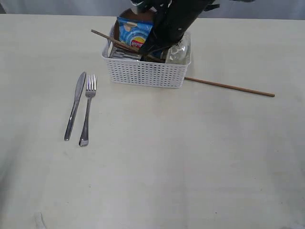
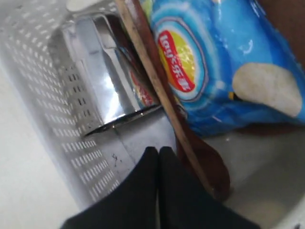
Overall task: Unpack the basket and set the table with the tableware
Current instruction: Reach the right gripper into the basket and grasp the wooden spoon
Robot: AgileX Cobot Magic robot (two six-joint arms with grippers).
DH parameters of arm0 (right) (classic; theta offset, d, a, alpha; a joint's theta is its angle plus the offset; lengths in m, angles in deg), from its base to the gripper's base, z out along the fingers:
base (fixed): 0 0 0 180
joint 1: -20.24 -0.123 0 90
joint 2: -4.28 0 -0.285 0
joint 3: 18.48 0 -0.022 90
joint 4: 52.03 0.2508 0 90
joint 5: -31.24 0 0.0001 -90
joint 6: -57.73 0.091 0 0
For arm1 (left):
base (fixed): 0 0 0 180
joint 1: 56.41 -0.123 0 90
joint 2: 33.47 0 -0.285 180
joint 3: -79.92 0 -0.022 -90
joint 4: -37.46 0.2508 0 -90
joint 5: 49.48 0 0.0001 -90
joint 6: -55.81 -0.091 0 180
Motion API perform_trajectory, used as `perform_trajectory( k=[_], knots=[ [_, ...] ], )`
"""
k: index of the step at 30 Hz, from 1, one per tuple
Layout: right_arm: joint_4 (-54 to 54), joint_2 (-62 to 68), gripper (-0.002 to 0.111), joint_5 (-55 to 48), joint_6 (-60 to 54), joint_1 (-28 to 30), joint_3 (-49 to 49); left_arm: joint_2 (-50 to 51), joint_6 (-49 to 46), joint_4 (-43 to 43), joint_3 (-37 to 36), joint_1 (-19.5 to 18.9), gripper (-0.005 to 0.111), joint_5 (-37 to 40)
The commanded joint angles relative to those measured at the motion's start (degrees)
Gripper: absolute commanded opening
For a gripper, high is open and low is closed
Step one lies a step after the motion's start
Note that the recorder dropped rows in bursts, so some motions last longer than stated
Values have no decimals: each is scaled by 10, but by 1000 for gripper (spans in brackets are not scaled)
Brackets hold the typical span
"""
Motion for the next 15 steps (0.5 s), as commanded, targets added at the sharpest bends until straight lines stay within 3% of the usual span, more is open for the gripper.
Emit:
perform_trajectory(
  k=[1,15],
  knots=[
    [-115,-1,-1,-28,109,4,3,-1,2,5,-2,-1,0,-6],
    [-255,-26,-1,-150,248,4,3,-1,2,5,-2,-1,0,-6]
  ],
)
